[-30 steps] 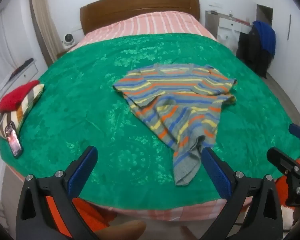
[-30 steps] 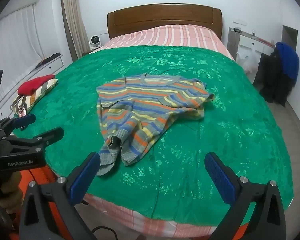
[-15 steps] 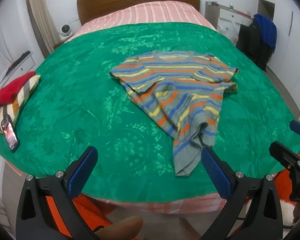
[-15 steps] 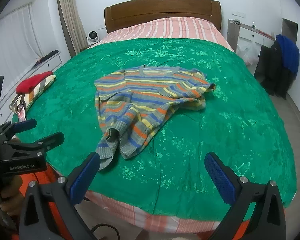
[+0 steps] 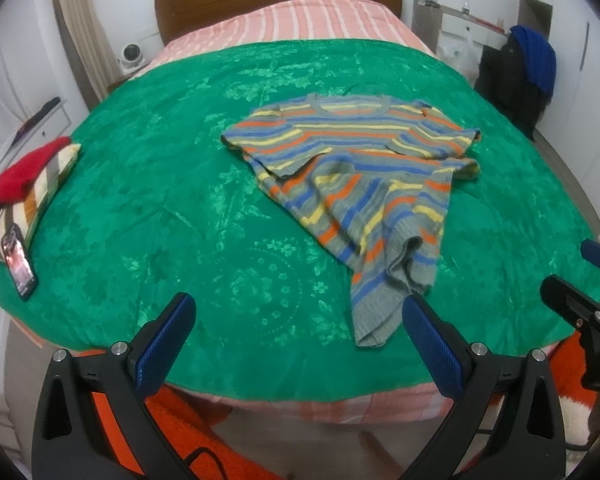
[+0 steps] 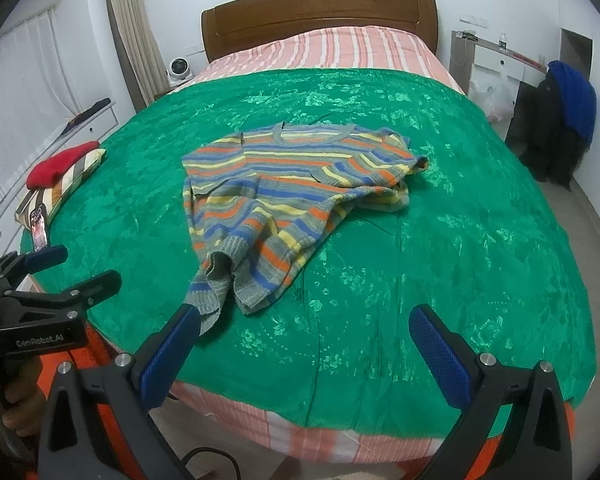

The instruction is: Fold small clothes

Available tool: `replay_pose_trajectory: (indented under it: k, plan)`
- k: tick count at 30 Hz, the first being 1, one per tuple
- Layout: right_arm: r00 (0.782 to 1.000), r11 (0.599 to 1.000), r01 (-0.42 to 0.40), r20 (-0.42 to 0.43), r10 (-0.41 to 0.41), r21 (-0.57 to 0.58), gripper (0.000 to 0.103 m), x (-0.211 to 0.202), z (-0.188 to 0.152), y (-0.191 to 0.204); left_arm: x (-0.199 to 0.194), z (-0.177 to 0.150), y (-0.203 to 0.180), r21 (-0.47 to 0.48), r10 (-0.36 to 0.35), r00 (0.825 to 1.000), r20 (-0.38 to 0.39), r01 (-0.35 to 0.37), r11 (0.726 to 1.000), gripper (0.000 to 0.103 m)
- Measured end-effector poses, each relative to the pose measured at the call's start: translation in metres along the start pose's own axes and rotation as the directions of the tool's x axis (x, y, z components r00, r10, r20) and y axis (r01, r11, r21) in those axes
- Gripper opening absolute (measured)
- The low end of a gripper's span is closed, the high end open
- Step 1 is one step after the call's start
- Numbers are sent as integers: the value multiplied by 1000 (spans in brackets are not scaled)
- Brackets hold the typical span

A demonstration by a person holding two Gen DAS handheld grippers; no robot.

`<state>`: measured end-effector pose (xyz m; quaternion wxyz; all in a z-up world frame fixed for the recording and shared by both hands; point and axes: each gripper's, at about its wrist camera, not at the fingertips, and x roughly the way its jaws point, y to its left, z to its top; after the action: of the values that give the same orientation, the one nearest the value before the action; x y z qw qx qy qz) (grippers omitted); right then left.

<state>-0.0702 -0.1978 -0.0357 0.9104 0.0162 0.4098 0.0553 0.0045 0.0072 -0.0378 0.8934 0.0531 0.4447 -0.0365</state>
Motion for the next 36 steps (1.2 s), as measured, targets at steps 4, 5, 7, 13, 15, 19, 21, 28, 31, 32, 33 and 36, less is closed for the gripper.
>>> replay_pose_trajectory:
  k: [4,5,7,13,15,19,21,28,31,32,33,36]
  plan:
    - [1000,1000,3,-6,-3,-1,103,2,0,0,-2,0,-1,1,-4,1000,6,4,1000,103]
    - [1000,1000,3,-7,-3,-3,103,3,0,0,-2,0,-1,3,-8,1000,7,8,1000,103]
    - [1000,1000,-4,-8,4,-9,103,3,-1,1,-2,0,-2,5,-16,1000,7,16,1000,103]
    - [1000,999,-19,-7,19,-40,103,4,-2,8,-2,0,-3,13,-26,1000,10,26,1000,103]
    - [1000,999,-19,-7,19,-42,103,4,-3,8,-2,0,-3,11,-26,1000,9,26,1000,103]
    - [1000,999,-17,-14,17,-35,103,6,-3,8,0,0,-2,5,-26,1000,0,26,1000,103]
    - [1000,999,-17,-17,16,-32,103,6,-4,7,1,-1,-2,2,-26,1000,-2,26,1000,103]
    - [1000,999,-17,-16,17,-34,103,7,-4,7,0,-1,0,1,-35,999,4,35,999,103]
    - [1000,999,-18,-18,17,-33,103,7,-5,7,0,-1,-1,1,-36,999,1,36,999,103]
    - [1000,999,-18,-19,18,-33,103,7,-5,7,0,-1,-1,0,-37,999,1,37,999,103]
    - [1000,999,-18,-19,18,-34,103,7,-5,7,0,-1,-1,-1,-38,999,1,38,999,103]
    - [1000,999,-18,-17,18,-35,103,8,-6,7,0,-2,0,-1,-38,999,1,38,999,103]
